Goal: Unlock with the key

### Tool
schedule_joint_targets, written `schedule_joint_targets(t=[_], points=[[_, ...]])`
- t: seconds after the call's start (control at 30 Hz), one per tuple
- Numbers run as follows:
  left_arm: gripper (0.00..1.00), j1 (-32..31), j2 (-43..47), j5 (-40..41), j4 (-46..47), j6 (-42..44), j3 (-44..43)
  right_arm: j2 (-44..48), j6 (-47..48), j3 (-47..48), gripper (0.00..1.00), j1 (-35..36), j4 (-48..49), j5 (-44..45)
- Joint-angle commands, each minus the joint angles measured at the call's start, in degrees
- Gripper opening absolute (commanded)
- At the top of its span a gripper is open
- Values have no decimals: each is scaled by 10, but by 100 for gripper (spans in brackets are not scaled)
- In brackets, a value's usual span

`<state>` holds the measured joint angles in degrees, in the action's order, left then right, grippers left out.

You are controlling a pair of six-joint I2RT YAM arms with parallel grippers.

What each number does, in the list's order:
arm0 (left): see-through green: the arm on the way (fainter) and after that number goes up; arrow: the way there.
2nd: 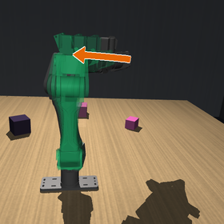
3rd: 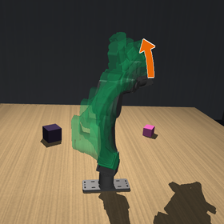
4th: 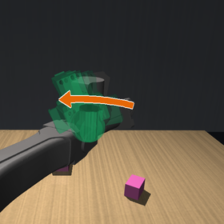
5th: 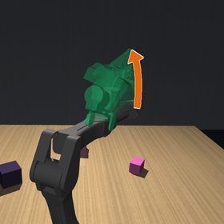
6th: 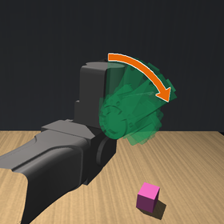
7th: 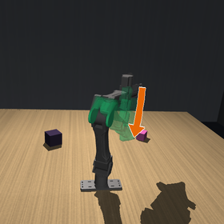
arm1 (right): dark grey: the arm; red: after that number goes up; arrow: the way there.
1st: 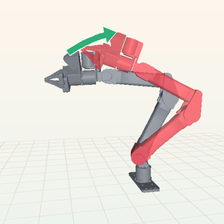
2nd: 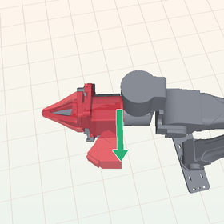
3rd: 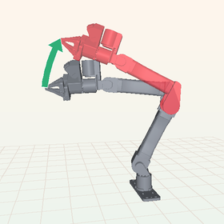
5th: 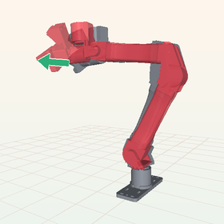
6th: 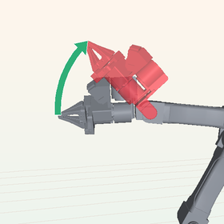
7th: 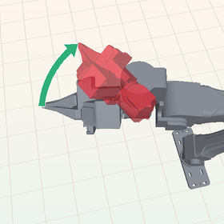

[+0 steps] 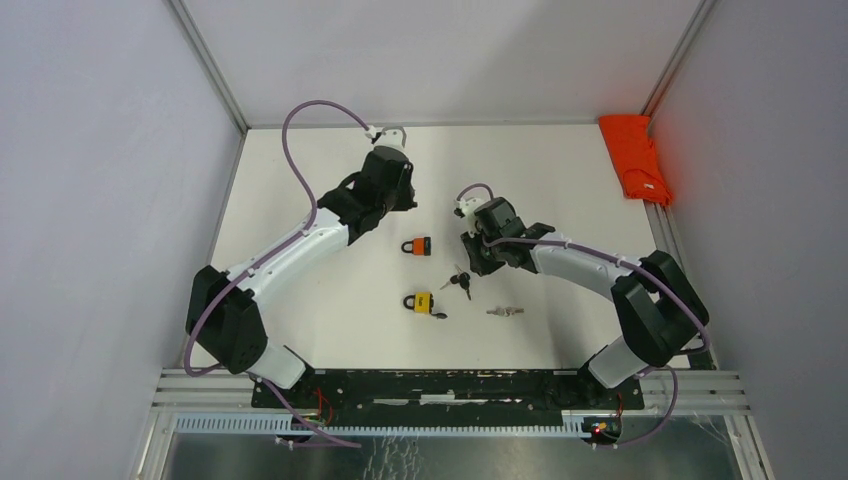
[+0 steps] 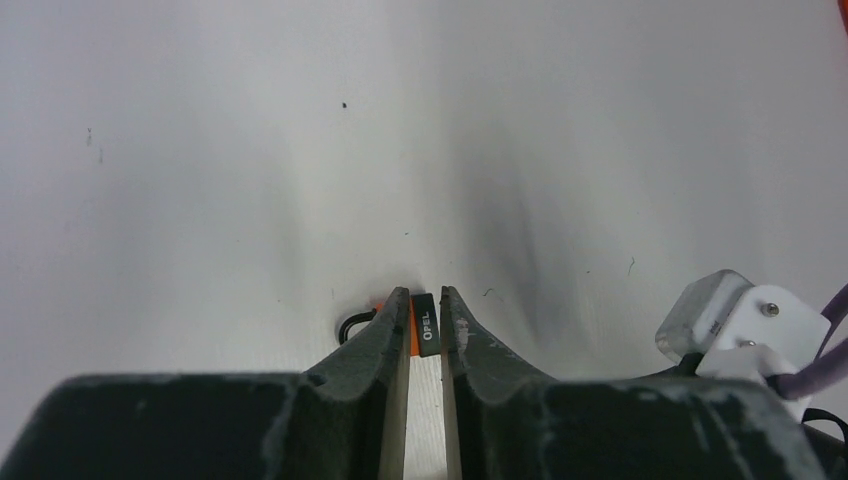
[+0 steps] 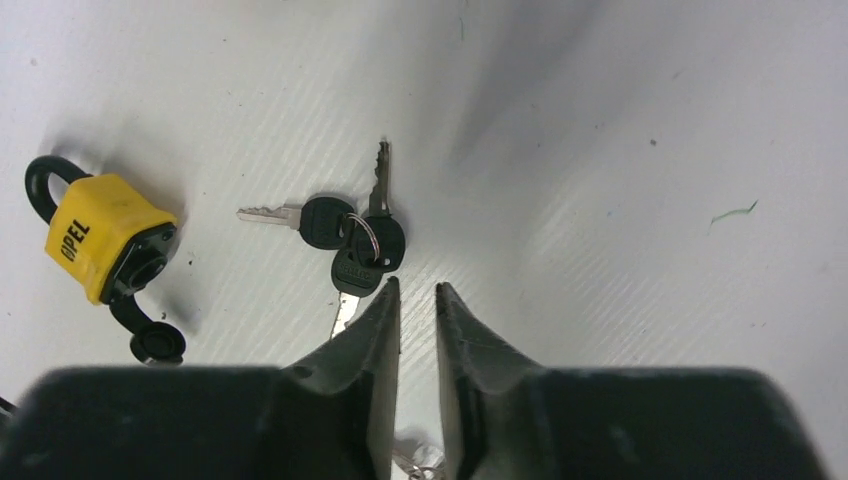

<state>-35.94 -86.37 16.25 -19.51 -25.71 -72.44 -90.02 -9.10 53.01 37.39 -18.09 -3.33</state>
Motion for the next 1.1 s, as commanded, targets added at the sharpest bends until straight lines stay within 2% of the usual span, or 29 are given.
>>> schedule_joint_targets(t=[0.0,0.73,0.8,0.97,1.07], points=[[23,6,4,-12,26,-12,-3,12,19,19,28,4,5,-15],[25,25,45,15,6,-5,9,-85,42,57,25,29,23,-40],[25,26,46,15,6,-5,11,-89,40,55,22,29,26,-36],[25,27,47,13,8,-4,16,-90,40,51,2,30,26,-11],[25,27,46,7,13,-2,23,-74,39,45,0,30,28,4]])
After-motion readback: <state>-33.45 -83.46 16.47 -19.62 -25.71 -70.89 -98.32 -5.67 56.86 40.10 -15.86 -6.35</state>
